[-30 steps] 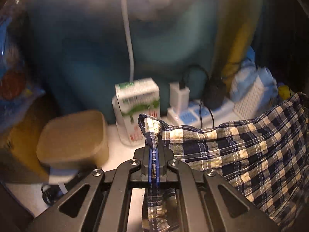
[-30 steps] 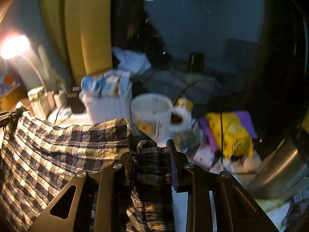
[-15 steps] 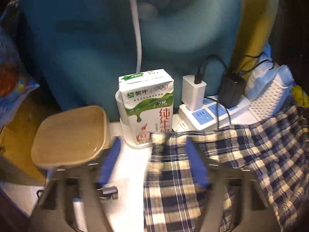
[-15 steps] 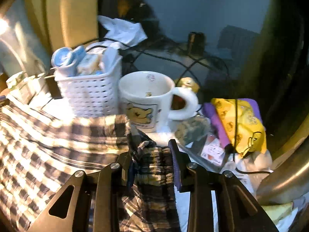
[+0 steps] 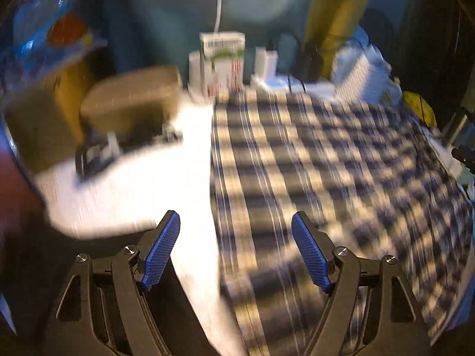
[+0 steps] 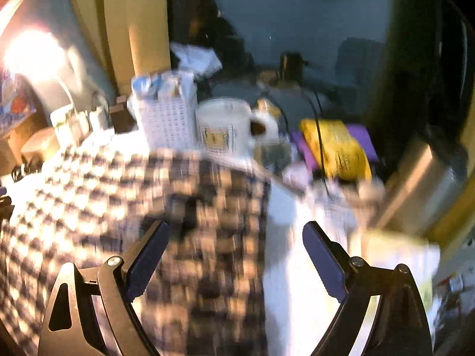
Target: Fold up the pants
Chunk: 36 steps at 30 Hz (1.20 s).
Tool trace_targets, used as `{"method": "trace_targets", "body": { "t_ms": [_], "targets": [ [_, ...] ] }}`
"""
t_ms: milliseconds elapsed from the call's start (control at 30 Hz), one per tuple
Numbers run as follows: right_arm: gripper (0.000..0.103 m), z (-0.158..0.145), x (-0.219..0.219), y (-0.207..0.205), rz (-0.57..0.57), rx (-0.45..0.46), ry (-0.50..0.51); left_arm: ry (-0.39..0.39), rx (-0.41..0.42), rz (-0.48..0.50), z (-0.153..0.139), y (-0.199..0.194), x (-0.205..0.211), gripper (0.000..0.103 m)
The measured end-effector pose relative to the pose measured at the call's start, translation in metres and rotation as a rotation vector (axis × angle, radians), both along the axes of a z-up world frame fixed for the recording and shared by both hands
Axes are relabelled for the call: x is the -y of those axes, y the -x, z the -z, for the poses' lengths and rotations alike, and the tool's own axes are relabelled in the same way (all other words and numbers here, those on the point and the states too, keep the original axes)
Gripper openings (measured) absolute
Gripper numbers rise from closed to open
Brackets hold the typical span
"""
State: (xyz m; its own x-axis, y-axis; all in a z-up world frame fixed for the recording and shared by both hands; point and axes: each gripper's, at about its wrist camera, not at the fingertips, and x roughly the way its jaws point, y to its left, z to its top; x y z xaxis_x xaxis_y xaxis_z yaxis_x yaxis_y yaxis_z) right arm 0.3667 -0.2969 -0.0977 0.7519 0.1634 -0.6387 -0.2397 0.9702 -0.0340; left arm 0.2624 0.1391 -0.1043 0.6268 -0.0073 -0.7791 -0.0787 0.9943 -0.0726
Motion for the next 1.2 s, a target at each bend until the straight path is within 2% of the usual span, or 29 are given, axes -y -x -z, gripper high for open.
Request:
{"method": "trace_targets", "body": {
  "t_ms": [167,200,267,333,367,400,433,467,500,533,600,633,700,833,900,933,1000,1033,1067,1133,1200],
  "targets": [
    [0.093,0.022,0.023,0.036,0.038,-0.078,-0.035,0.044,-0.07,0.006,0.03,0.024,0.01,0.078],
    [0.093,0.026,0.026,0.04,0.046,-0.091,-0.044,0.045,-0.056,0.003,0.031,0.027,0.011,0.079],
    [0.093,0.033,0.033,0.052,0.06,-0.117,-0.065,0.056,-0.056,0.008,0.031,0.03,0.014,0.091],
    [0.092,0.038,0.038,0.063,0.064,-0.131,-0.085,0.057,-0.064,0.021,0.03,0.03,0.019,0.091],
    [0.091,0.041,0.039,0.069,0.061,-0.138,-0.094,0.058,-0.067,0.019,0.031,0.03,0.021,0.091],
    [0.084,0.044,0.038,0.073,0.053,-0.149,-0.097,0.074,-0.056,0.029,0.029,0.03,0.022,0.089],
    [0.08,0.048,0.038,0.076,0.046,-0.16,-0.097,0.098,-0.046,0.045,0.029,0.03,0.023,0.073],
    [0.069,0.051,0.036,0.078,0.037,-0.172,-0.096,0.095,-0.038,0.049,0.028,0.029,0.024,0.044],
    [0.057,0.053,0.035,0.079,0.024,-0.184,-0.093,0.085,-0.041,0.05,0.028,0.028,0.026,0.029],
    [0.052,0.056,0.031,0.082,0.008,-0.194,-0.085,0.069,-0.047,0.053,0.028,0.027,0.027,0.01],
    [0.047,0.057,0.023,0.088,-0.008,-0.184,-0.046,0.068,-0.037,0.059,0.026,0.027,0.027,0.005],
    [0.039,0.057,0.021,0.09,-0.015,-0.179,-0.033,0.055,-0.026,0.056,0.024,0.028,0.026,0.003],
    [0.015,0.053,0.02,0.094,-0.021,-0.159,-0.031,0.014,0.0,0.043,0.019,0.026,0.024,0.003],
    [0.012,0.037,0.02,0.094,-0.013,-0.108,-0.035,-0.03,0.067,0.026,0.005,0.009,0.013,0.003],
    [0.012,0.031,0.019,0.09,-0.005,-0.08,-0.033,-0.025,0.068,0.017,0.007,-0.004,0.008,0.004],
    [0.012,0.031,0.019,0.087,-0.003,-0.076,-0.03,-0.016,0.046,0.015,0.011,-0.011,0.006,0.008],
    [0.012,0.035,0.017,0.079,0.017,-0.075,-0.009,0.016,0.007,0.016,0.013,-0.019,0.002,0.008],
    [0.012,0.038,0.015,0.076,0.029,-0.075,0.007,0.024,0.013,0.013,0.01,-0.017,0.001,0.019],
    [0.012,0.04,0.015,0.075,0.035,-0.078,0.009,0.019,0.023,0.006,0.006,-0.013,0.0,0.047],
    [0.012,0.042,0.014,0.077,0.05,-0.074,0.001,0.038,0.069,-0.026,-0.005,0.006,-0.007,0.079],
    [0.013,0.041,0.015,0.08,0.051,-0.073,-0.009,0.063,0.091,-0.034,-0.014,0.027,-0.009,0.079]
  ]
}}
